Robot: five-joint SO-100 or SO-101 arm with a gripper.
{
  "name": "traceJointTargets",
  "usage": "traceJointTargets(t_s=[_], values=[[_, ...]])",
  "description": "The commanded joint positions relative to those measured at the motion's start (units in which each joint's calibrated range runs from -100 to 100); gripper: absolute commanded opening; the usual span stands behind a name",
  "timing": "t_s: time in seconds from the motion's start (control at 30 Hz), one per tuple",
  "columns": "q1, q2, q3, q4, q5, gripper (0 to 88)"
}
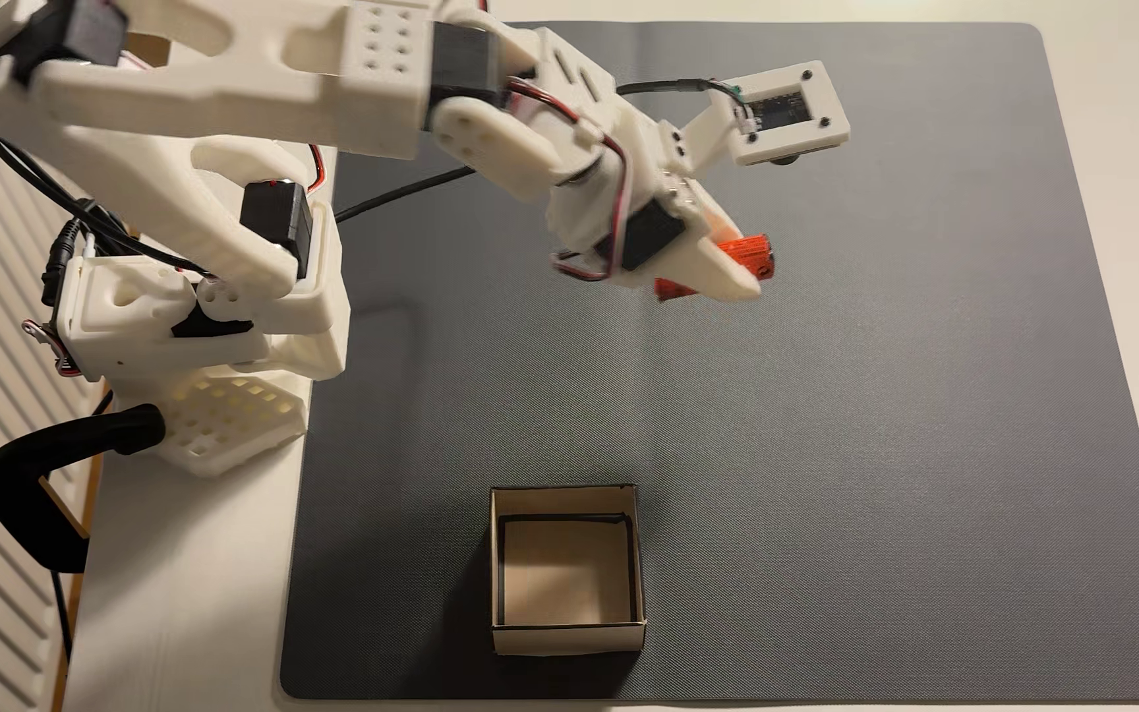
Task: Pick the red object and place it in the box
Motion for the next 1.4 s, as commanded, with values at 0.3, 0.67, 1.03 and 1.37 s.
traceJointTargets(t_s=[0.3,0.67,1.03,1.37], values=[[19.4,-18.7,3.4,13.4,4.1,0.6],[26.9,-20.2,20.4,2.5,4.2,0.7],[26.2,-19.9,25.8,-4.8,3.8,0.9],[25.5,-19.8,25.8,-4.7,3.6,15.7]])
